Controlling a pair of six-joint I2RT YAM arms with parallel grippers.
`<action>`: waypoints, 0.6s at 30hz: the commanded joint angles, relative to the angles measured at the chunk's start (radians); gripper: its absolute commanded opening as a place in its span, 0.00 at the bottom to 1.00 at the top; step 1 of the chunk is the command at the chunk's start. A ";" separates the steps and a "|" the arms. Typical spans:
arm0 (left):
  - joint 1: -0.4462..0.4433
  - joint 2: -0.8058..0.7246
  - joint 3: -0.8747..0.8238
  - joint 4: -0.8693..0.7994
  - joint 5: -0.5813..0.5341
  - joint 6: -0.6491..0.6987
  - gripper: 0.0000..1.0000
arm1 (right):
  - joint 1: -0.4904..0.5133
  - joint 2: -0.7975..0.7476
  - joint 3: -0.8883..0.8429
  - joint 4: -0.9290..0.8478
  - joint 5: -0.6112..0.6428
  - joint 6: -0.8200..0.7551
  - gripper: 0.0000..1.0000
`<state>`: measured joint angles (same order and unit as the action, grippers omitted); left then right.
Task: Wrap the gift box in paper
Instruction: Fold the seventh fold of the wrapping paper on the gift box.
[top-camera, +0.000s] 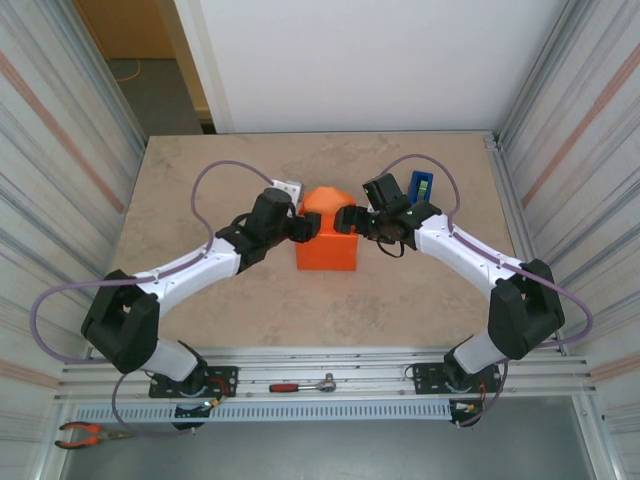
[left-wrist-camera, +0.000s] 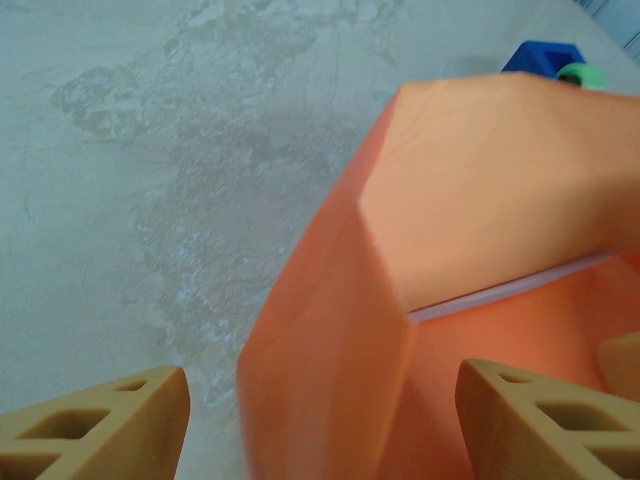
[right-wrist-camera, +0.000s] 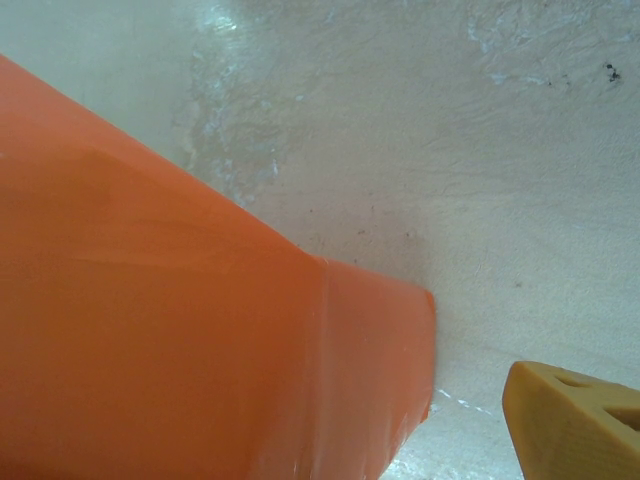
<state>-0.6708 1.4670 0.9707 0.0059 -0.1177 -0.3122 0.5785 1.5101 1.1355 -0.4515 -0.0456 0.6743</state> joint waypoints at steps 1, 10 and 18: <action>-0.012 0.026 0.018 0.051 -0.023 -0.010 0.72 | 0.015 0.024 -0.047 -0.107 0.041 0.008 0.92; -0.033 0.103 0.055 0.019 -0.110 -0.002 0.71 | 0.013 0.008 -0.026 -0.128 0.024 0.004 0.92; -0.066 0.116 0.054 -0.036 -0.212 -0.007 0.69 | -0.017 -0.179 0.029 -0.144 0.029 -0.003 0.92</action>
<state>-0.7258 1.5600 1.0107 0.0353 -0.2558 -0.3164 0.5785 1.4399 1.1469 -0.5446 -0.0422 0.6769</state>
